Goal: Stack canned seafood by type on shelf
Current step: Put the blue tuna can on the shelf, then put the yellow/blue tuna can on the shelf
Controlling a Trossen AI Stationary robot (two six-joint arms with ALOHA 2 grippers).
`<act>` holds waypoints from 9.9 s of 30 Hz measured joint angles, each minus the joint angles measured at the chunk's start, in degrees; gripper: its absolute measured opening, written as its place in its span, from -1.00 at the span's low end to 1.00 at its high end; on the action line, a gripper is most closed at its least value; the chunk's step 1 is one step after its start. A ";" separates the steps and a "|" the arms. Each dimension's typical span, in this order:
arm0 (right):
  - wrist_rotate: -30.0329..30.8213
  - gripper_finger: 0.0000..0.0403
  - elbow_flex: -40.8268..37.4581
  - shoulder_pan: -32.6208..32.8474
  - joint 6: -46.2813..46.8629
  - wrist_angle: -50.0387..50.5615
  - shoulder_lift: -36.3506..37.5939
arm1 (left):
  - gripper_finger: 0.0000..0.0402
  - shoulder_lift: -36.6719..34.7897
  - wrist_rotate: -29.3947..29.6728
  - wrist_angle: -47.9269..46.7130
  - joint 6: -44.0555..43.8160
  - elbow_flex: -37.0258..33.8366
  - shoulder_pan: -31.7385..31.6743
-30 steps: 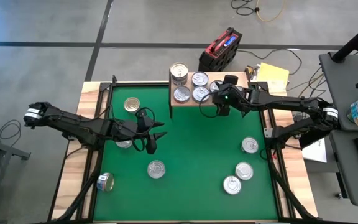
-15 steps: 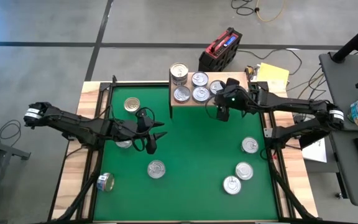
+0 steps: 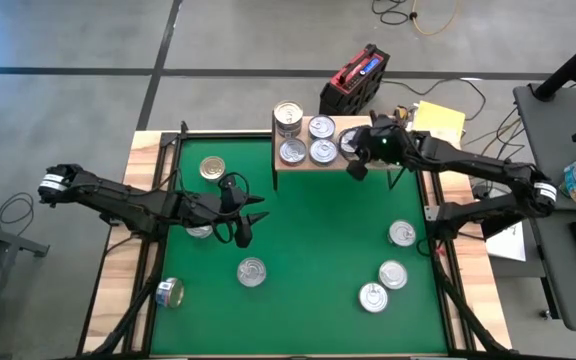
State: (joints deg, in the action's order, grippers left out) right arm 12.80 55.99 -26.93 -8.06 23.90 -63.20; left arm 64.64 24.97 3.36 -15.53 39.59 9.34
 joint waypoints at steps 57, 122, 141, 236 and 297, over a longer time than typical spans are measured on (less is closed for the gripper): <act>-8.13 -0.96 -0.17 -13.13 4.02 -0.68 -5.31 | -0.08 0.00 0.02 0.02 0.02 0.00 0.00; -5.05 -0.96 1.51 -14.37 -11.04 -3.34 -9.64 | -0.08 0.00 -0.01 0.01 -0.20 0.00 -0.01; -5.09 -0.96 1.49 -14.39 -11.46 -5.80 -9.44 | -0.08 0.00 -0.01 0.02 -0.20 0.00 -0.01; 1.81 -0.96 0.45 15.06 15.37 4.21 5.35 | -0.08 8.44 0.00 5.45 -4.16 2.56 4.33; 12.70 -0.95 -21.10 58.87 37.28 -25.08 -1.89 | -0.08 9.98 -7.06 -14.02 -46.44 4.63 23.91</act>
State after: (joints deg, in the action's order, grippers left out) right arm 25.50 34.89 31.94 29.22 -1.17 -65.09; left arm 74.63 17.91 -10.67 -61.97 44.23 33.25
